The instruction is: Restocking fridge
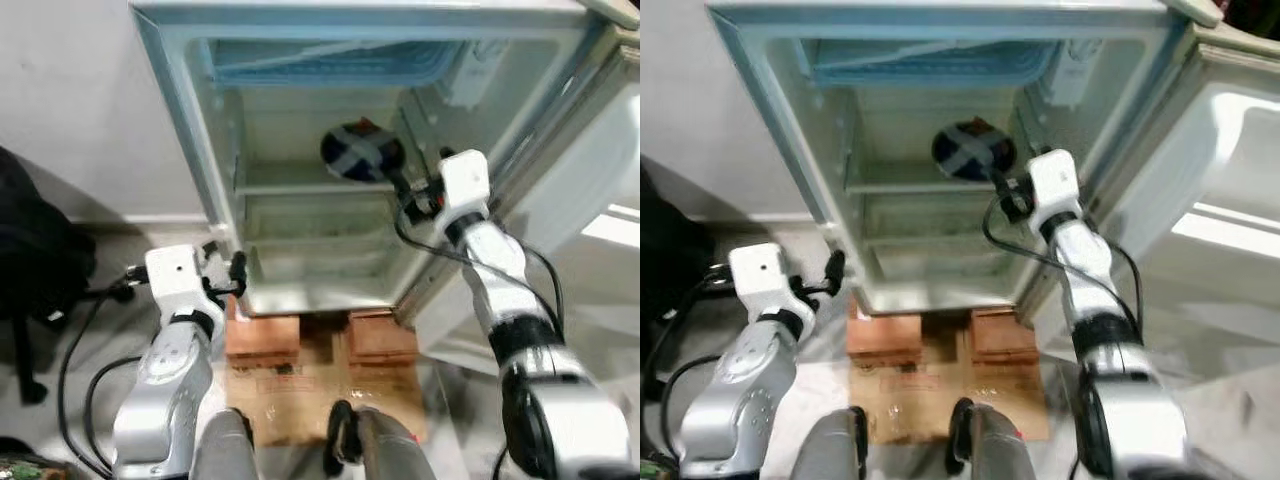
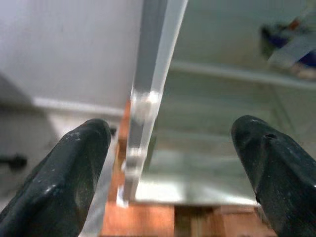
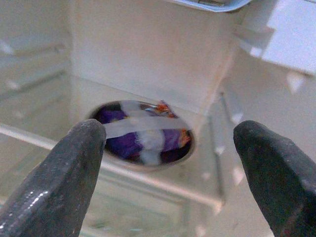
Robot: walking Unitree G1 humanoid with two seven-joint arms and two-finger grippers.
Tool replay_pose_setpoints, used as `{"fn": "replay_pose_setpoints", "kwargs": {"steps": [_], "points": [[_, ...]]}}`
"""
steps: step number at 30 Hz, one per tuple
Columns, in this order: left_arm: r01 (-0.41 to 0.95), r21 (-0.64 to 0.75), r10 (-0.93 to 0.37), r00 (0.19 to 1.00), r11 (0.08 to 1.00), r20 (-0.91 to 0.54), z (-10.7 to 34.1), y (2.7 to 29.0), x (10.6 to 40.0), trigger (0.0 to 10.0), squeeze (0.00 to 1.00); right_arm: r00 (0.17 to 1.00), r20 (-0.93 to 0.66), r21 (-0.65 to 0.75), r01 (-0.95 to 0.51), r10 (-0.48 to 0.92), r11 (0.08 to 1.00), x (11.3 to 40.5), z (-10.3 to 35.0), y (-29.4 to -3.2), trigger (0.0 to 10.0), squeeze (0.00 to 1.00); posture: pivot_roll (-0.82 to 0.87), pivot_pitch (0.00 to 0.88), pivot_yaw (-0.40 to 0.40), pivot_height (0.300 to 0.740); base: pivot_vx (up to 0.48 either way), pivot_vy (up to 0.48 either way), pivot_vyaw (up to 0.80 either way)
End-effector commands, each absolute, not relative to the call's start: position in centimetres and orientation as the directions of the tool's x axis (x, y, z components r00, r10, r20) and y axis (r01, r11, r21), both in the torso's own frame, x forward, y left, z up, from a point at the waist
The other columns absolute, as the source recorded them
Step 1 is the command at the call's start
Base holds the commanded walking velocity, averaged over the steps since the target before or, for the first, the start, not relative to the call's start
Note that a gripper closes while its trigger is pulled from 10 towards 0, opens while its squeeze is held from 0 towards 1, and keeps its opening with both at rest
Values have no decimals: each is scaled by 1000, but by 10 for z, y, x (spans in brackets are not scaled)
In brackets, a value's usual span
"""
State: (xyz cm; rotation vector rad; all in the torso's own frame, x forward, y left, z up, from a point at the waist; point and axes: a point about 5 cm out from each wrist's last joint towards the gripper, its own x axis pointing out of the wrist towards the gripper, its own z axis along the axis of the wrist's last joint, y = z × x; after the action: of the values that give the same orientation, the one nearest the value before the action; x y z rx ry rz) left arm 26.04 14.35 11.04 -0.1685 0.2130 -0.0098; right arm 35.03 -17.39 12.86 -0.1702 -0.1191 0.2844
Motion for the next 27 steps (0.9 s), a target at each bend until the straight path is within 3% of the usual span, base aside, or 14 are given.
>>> {"fn": "replay_pose_setpoints", "kwargs": {"steps": [1,5,9,13,14,16,21,27], "points": [[8,-150,-39,977,989,-208,107,141,263,10000,0,946,85,-155,-296,311,942,347,128,-173,10000,0,-23,0,9,740,0,0,0],[28,-156,-60,977,987,-205,105,139,271,10000,0,935,42,-98,-346,351,933,339,116,-168,10000,0,-35,0,26,740,0,0,0],[87,-141,-113,976,986,-187,104,133,272,10000,0,947,2,-212,-315,322,925,325,113,-170,10000,0,-44,0,31,740,0,0,0],[111,-145,-136,975,983,-174,100,133,269,10000,0,967,-1,-130,-253,255,959,308,106,-173,10000,0,-43,0,27,740,0,0,0],[108,-146,-133,975,983,-175,98,133,268,10000,0,984,-29,-66,-180,178,982,300,97,-178,10000,0,-40,0,25,740,0,0,0],[105,-138,-130,974,985,-185,93,134,264,10000,0,992,-35,-95,-123,120,988,290,91,-182,10000,0,-38,0,27,740,0,0,0],[114,-137,-140,969,984,-205,87,135,262,10000,0,999,-19,-87,-45,43,995,288,97,-189,10000,0,-48,0,37,740,0,0,0],[125,-139,-153,965,982,-213,82,134,261,10000,0,999,-7,-98,-32,31,995,293,106,-201,10000,0,-58,0,37,740,-349,0,0]]}}
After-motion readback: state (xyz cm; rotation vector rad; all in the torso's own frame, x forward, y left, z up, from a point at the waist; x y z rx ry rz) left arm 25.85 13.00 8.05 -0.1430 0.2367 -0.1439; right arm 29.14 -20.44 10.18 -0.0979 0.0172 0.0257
